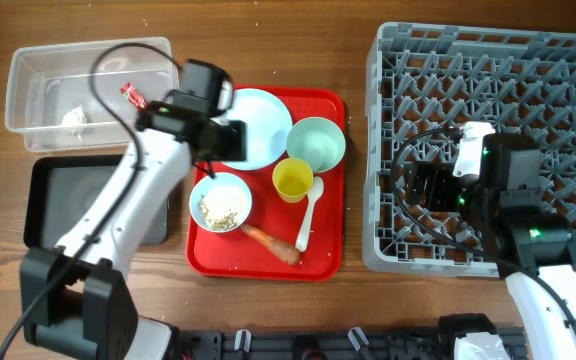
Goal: Sort waste into correct bins and load items into the dishwasher rack
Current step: 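Grasp the yellow cup with the left gripper and lift it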
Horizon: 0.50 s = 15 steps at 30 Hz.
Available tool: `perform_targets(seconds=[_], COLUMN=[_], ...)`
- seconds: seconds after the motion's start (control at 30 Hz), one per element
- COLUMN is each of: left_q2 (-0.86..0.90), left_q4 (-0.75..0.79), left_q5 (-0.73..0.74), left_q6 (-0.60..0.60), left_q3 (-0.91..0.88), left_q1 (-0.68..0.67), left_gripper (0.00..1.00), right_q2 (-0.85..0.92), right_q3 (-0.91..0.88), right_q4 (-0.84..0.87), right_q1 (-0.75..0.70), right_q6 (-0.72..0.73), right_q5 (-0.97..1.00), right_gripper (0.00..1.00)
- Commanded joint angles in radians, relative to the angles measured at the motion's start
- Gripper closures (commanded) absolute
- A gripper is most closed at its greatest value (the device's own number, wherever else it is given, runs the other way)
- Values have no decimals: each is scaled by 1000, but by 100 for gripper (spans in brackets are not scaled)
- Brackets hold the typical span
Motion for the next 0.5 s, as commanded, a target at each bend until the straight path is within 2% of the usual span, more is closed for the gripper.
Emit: perform_targets(seconds=[0.0,0.3,0.37,0.4,0.47], left_q2=[-4,143,187,192,191], left_q4=[1,23,38,39,41], left_q5=[8,10,37,41,43], left_q6=[8,-82,-82,-82,-82], left_q3=[6,6,6,6,7], left_q1=[-90,-158,-157,-157,-157], left_gripper=[45,46,58,76,96], right_q2=[2,2,2,2,2], right_q3=[22,22,22,22,22], right_q4=[2,-2,-2,-2,-2], right_q1=[-4,-4,-4,-4,-4], right_q6=[-18,-19,-19,-19,-19], right_q5=[-12,-12,-12,-12,-12], right_gripper=[0,0,0,0,0])
